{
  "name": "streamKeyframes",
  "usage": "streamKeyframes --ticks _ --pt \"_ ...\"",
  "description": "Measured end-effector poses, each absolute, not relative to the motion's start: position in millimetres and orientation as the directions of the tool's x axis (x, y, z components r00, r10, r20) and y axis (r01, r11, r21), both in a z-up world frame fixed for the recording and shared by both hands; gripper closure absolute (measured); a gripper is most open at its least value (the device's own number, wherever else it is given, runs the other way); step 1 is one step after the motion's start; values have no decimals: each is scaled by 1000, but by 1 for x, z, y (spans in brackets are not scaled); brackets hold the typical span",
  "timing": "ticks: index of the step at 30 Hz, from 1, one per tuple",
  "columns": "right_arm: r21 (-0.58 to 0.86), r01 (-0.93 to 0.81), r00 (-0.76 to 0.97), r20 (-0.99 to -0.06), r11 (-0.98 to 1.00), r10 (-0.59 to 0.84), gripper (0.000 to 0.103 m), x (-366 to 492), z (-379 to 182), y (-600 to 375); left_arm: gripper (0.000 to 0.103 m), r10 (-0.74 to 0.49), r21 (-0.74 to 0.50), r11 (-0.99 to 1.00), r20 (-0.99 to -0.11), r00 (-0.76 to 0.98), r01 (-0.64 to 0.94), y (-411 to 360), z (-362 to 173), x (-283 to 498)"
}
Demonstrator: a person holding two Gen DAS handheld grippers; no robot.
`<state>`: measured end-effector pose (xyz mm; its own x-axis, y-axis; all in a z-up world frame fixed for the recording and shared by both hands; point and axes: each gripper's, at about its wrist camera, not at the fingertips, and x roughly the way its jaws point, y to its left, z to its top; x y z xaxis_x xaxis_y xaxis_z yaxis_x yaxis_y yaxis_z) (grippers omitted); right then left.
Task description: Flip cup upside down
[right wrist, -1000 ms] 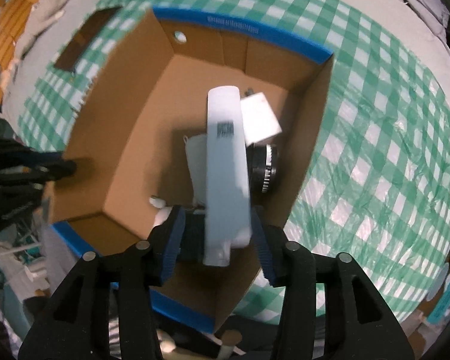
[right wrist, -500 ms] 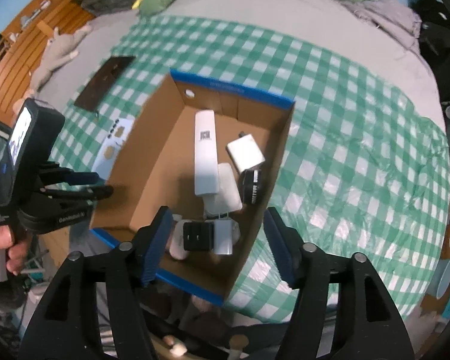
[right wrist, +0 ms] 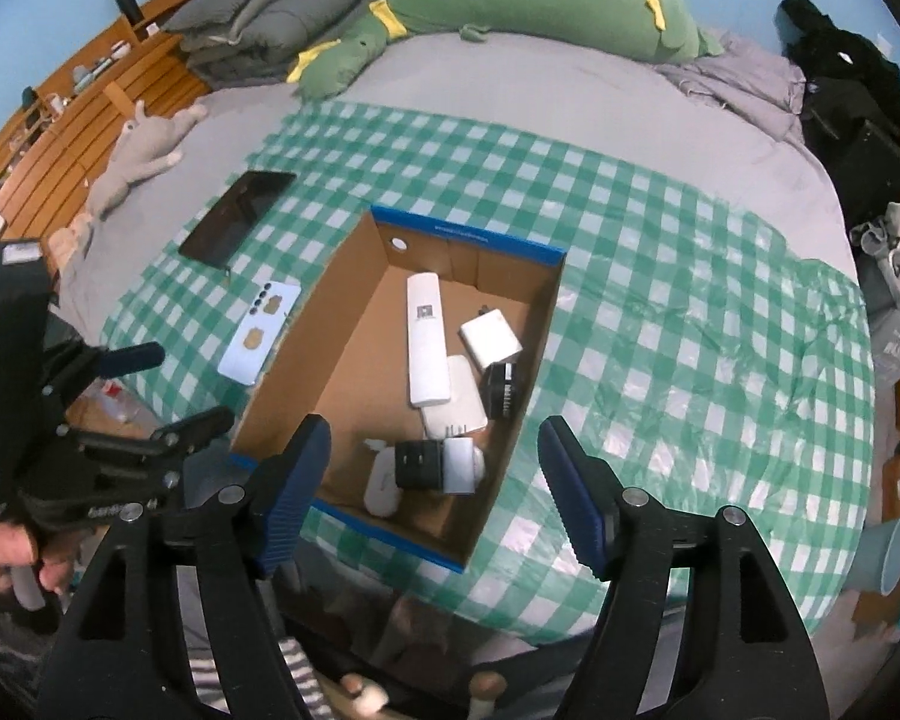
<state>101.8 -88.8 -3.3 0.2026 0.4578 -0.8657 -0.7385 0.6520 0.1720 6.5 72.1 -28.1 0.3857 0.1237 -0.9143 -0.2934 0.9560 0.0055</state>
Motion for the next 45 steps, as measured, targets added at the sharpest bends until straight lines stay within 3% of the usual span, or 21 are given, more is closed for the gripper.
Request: streamKeyframes --ticks 7,11,18,32,45 --pt "170 -703 267 -838 691 477 31 88 7 -109 13 181 14 946 -853 489 -325 56 -3 -31" --pt "152 -693 298 -830 705 472 31 79 11 -114 3 209 31 944 -826 523 -329 47 6 -45" --pt "135 -703 307 -829 699 468 31 62 13 -118 1 254 67 943 -779 574 -326 30 26 -61" --pt "189 -662 301 -819 725 488 31 52 13 -137 1 194 -11 933 -825 531 -359 27 19 -67" --pt "193 -658 298 -821 727 487 31 48 12 -139 1 202 2 934 -828 524 -356 19 20 -66"
